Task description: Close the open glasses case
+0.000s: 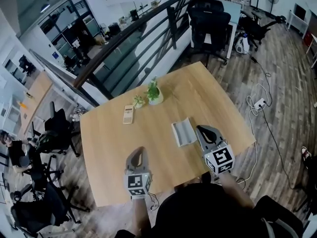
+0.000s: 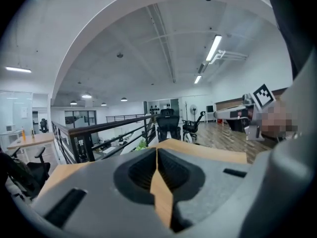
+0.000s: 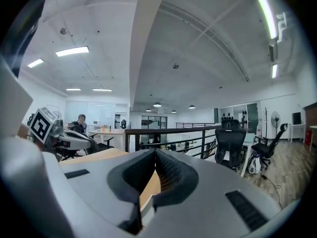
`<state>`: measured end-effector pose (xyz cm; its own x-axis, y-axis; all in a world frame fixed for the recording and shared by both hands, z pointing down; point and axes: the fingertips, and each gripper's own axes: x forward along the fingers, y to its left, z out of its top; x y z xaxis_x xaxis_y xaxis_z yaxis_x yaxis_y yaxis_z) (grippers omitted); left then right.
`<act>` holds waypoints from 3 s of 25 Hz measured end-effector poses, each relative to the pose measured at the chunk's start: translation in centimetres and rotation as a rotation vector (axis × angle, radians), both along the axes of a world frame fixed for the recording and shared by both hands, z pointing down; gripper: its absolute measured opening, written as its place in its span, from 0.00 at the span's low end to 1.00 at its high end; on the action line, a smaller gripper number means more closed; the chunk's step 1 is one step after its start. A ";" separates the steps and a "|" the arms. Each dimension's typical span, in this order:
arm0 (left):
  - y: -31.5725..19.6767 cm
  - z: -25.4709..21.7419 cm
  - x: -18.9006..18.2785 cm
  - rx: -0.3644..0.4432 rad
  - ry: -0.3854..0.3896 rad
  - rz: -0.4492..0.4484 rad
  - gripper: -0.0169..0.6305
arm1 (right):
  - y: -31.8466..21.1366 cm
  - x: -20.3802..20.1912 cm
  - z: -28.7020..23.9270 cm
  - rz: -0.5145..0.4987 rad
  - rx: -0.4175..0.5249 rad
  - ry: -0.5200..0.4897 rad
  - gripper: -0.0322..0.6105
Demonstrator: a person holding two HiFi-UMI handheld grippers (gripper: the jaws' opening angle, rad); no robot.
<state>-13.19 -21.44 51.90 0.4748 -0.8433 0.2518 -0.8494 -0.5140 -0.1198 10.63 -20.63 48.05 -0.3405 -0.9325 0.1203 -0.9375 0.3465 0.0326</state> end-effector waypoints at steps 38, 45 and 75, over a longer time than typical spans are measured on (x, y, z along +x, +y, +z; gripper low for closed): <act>5.5 -0.6 -6.3 -0.050 -0.099 -0.167 0.04 | -7.9 4.5 29.2 0.202 -0.706 -0.419 0.30; 7.1 0.0 -7.7 -0.069 -0.118 -0.220 0.04 | -8.2 4.0 31.2 0.178 -0.745 -0.493 0.30; 10.4 0.7 -11.3 -0.092 -0.151 -0.319 0.04 | -8.3 2.6 31.2 0.176 -0.734 -0.059 0.09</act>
